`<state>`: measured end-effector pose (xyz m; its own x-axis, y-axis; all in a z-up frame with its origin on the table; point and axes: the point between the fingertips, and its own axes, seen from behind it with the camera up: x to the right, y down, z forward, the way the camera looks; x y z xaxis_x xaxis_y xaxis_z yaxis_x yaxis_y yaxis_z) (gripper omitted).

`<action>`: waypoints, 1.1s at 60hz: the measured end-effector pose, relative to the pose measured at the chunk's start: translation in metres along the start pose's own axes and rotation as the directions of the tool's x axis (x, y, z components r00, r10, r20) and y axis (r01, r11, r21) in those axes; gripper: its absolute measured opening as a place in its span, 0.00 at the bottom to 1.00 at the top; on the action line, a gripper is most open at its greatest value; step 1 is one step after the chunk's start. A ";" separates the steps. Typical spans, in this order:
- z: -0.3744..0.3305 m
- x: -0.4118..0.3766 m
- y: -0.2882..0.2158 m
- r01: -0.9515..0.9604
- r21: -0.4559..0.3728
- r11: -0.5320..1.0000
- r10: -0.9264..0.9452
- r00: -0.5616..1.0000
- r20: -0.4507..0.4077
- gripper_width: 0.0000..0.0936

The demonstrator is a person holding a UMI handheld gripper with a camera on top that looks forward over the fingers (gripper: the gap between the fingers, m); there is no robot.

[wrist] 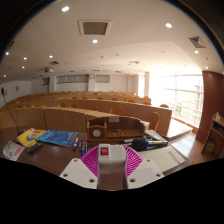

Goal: Unplug charger

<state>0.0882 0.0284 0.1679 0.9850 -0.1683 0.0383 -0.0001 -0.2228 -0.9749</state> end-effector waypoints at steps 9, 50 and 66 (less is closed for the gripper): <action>0.005 0.035 0.096 -0.064 -0.211 0.975 0.065 0.998 -0.003 0.38; -0.128 0.057 0.093 0.060 -0.246 0.967 -0.056 0.998 0.023 0.91; -0.273 0.038 0.084 0.062 -0.233 0.970 -0.060 0.998 0.013 0.91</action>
<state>0.0788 -0.2585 0.1476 0.9854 -0.1419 0.0942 0.0204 -0.4504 -0.8926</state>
